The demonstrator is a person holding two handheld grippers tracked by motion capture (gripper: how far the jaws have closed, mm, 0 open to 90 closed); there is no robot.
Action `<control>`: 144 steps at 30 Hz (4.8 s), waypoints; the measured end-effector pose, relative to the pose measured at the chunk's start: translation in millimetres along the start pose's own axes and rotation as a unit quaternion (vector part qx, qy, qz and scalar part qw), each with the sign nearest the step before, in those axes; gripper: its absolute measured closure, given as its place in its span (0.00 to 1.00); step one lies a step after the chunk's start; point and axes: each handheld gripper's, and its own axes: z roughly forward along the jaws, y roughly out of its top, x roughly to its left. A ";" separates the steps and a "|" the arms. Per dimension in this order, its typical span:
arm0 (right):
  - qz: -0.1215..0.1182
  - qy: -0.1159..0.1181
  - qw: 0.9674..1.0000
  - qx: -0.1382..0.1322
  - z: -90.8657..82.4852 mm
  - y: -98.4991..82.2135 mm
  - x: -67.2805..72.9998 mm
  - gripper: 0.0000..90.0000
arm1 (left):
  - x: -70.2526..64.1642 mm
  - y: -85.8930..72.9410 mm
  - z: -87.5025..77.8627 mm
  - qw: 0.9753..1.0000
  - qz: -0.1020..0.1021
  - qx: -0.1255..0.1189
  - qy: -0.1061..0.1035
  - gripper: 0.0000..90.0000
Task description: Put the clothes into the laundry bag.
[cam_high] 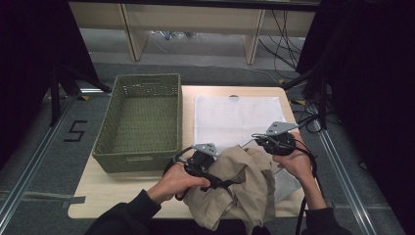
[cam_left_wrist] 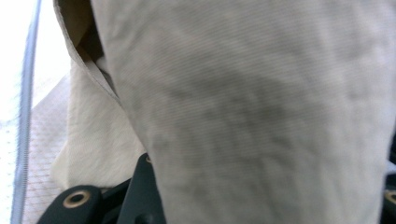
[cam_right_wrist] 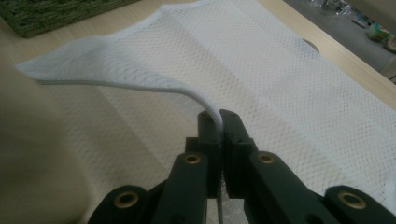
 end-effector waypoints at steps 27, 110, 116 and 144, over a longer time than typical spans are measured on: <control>0.018 -0.003 0.999 -0.039 -17.3 9.4 0.9 1.00 | 46.2 19.5 59.6 0.986 0.003 0.084 0.147 0.69; -0.021 0.008 1.000 -0.014 -24.7 6.2 18.4 1.00 | 25.0 8.9 30.3 0.970 0.062 -0.015 0.236 0.26; -0.015 0.013 1.000 -0.012 -25.5 4.8 17.4 1.00 | 27.4 16.6 57.1 0.972 0.040 -0.018 0.229 0.13; -0.013 0.011 1.000 -0.017 -36.5 2.7 14.1 1.00 | 58.0 33.7 54.4 0.960 0.009 -0.062 0.273 0.79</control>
